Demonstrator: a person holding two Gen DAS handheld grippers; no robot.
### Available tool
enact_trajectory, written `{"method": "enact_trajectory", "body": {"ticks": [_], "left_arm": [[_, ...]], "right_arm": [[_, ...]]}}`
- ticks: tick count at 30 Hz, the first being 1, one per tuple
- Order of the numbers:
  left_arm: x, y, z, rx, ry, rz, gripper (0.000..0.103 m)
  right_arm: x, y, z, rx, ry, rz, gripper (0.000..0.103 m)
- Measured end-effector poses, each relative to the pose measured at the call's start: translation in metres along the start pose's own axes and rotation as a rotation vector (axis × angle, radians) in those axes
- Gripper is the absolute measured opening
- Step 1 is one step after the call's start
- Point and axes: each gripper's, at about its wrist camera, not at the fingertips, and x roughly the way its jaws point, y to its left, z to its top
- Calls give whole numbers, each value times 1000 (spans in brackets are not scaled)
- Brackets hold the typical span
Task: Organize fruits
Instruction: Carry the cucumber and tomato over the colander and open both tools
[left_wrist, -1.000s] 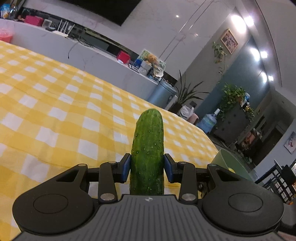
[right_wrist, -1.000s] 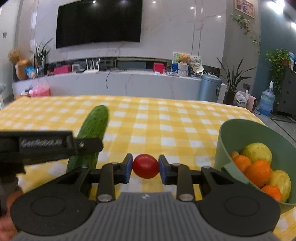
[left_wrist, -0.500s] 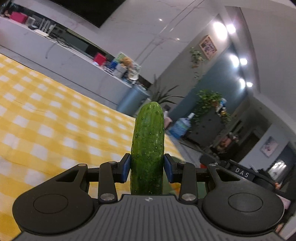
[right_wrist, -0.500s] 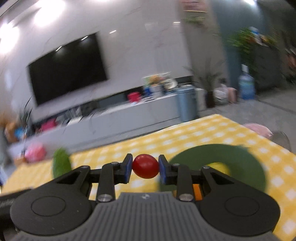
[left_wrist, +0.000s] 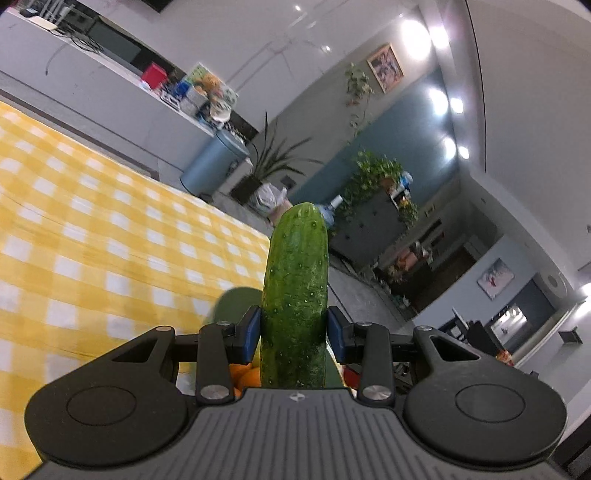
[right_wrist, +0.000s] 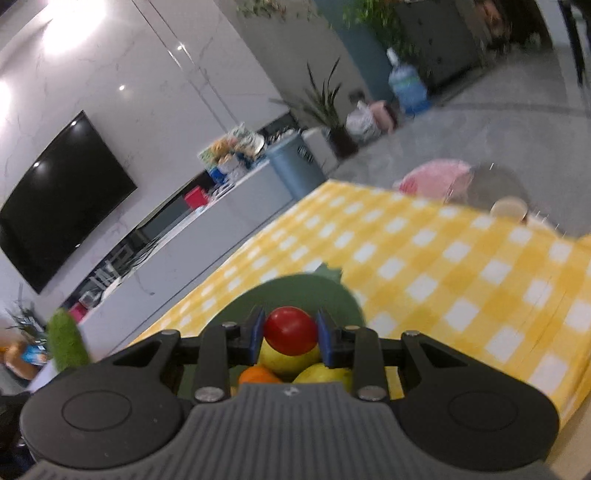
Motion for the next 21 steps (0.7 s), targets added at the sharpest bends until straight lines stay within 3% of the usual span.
{"method": "enact_trajectory", "body": {"ticks": [3,6,8,11,17,21], "left_arm": [[16,-2,0,17,37,9,42],[33,-4,4,24,98,89,42],[43,-7,3,61,127,135,42],[56,-10,2,71,172,152,42],[90,-18,-3,103,283,261,42],[106,-25,-15,190,334,344,42]], "right_arm": [[12,6,-1,-23,17,8,28],[19,12,1,-74,1,-49,32],[23,10,4,-68,3,-67,47],[22,-1,7,5,15,-37,48],[21,-8,10,47,34,2,51],[23,-10,10,59,51,17,51]]}}
